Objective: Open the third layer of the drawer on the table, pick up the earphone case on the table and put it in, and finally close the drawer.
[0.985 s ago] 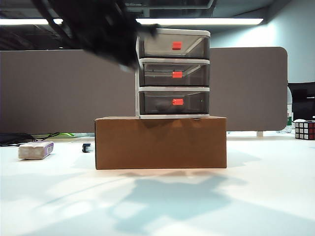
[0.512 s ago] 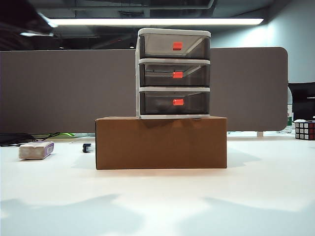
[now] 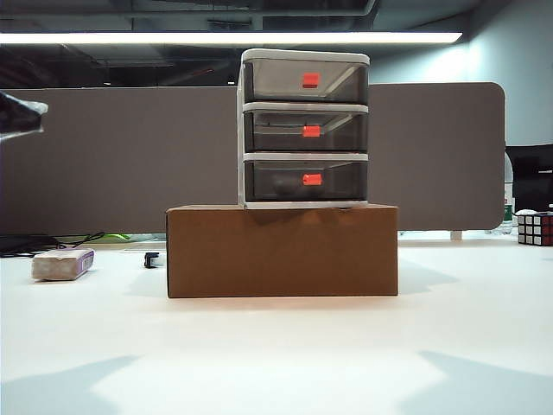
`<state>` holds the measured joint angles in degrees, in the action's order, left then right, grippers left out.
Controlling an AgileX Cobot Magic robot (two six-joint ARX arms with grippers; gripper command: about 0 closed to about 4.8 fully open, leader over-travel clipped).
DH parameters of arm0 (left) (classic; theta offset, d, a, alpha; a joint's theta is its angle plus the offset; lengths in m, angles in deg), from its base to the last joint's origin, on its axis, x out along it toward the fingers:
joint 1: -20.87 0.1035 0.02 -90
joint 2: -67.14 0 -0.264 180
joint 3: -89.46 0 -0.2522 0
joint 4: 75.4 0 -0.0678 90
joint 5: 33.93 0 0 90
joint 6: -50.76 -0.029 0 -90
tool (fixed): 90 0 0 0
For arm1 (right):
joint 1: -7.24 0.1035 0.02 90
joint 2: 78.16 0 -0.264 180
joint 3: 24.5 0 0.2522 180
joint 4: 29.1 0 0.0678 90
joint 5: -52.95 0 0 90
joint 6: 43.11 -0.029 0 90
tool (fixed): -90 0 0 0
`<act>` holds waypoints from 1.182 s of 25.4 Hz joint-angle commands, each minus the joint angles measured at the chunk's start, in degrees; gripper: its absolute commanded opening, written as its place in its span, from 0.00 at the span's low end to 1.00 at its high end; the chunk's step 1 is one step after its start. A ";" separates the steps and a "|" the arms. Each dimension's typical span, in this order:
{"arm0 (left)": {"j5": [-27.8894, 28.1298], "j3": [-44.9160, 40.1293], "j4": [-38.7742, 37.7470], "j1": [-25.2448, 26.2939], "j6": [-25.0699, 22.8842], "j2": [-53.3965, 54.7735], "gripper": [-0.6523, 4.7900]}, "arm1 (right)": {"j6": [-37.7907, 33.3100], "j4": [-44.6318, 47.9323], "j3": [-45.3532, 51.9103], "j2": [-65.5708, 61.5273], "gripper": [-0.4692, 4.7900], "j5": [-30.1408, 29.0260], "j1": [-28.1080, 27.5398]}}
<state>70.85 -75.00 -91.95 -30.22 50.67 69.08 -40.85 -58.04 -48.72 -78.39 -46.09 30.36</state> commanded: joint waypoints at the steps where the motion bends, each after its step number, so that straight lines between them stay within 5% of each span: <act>1: -0.61 -1.38 -0.39 0.04 0.24 -1.88 0.11 | 0.92 3.89 2.38 0.24 0.08 0.13 0.00; 7: -0.74 -1.40 -1.77 3.23 -2.36 -1.81 0.11 | 0.90 13.86 10.27 0.24 0.08 0.17 -0.02; 12: -2.08 -1.40 -3.74 8.46 -5.49 -1.81 0.11 | 4.15 12.09 10.40 0.26 0.08 2.62 -0.31; 18: -21.14 -1.40 -4.24 31.74 -6.95 -1.81 0.11 | 5.60 11.13 10.40 0.26 0.09 4.55 -7.39; 23: -27.50 -1.38 -3.87 41.05 -6.95 -1.81 0.11 | 5.68 11.30 10.40 0.26 0.09 2.47 -12.90; 30: -22.14 -1.38 -3.21 43.06 -6.88 -1.81 0.11 | 5.66 14.64 10.40 0.26 0.09 2.51 -16.33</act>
<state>47.25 -76.58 -95.77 12.84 43.85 67.24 -35.32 -44.58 -38.67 -78.23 -43.38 13.96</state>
